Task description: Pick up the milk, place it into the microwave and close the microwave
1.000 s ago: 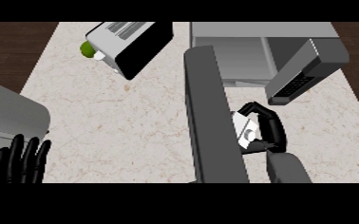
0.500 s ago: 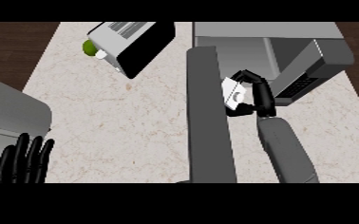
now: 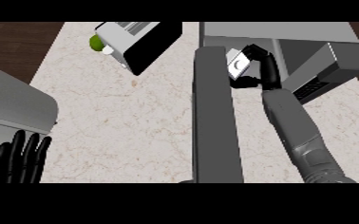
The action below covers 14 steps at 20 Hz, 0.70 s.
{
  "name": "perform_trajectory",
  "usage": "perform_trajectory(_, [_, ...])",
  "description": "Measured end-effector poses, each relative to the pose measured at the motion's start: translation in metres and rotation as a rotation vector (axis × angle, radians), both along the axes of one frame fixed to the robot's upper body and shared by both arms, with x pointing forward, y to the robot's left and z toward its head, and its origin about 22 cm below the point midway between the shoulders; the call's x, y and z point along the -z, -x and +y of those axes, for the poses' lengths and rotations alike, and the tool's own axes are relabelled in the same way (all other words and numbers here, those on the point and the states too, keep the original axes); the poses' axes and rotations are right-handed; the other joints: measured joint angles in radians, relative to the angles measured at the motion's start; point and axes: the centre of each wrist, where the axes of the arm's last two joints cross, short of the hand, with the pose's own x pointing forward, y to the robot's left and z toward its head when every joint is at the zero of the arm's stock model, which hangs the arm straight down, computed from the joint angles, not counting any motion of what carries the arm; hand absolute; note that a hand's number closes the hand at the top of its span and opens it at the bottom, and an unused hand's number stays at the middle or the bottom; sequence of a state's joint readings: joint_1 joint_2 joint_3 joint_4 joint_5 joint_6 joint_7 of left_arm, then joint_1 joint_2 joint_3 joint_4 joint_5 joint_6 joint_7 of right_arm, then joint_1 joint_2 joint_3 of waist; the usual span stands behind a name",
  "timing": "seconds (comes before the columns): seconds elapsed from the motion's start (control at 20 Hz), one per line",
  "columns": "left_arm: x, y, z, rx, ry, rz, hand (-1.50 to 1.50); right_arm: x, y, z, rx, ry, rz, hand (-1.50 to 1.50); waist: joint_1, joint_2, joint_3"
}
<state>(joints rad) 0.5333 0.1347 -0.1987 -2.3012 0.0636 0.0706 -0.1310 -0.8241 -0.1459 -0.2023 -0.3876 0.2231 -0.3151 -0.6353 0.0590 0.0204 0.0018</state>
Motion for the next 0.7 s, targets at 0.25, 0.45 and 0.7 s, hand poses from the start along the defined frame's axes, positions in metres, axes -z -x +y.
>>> perform_trajectory(0.25, [0.002, -0.004, 0.002, 0.012, -0.002, -0.005, -1.50, -0.018, -0.014, -0.014, 0.147, 0.062, -0.030, 1.50, 0.017, 0.009, 0.000])
perform_trajectory(0.45, [0.002, -0.006, -0.001, 0.015, -0.014, 0.000, -1.50, -0.029, -0.021, -0.018, 0.233, 0.157, -0.104, -1.50, 0.031, 0.016, 0.001])
perform_trajectory(0.7, [0.002, -0.011, -0.002, 0.016, -0.041, 0.004, -1.50, -0.033, -0.026, -0.009, 0.188, 0.293, -0.084, -1.50, 0.043, 0.021, 0.002])
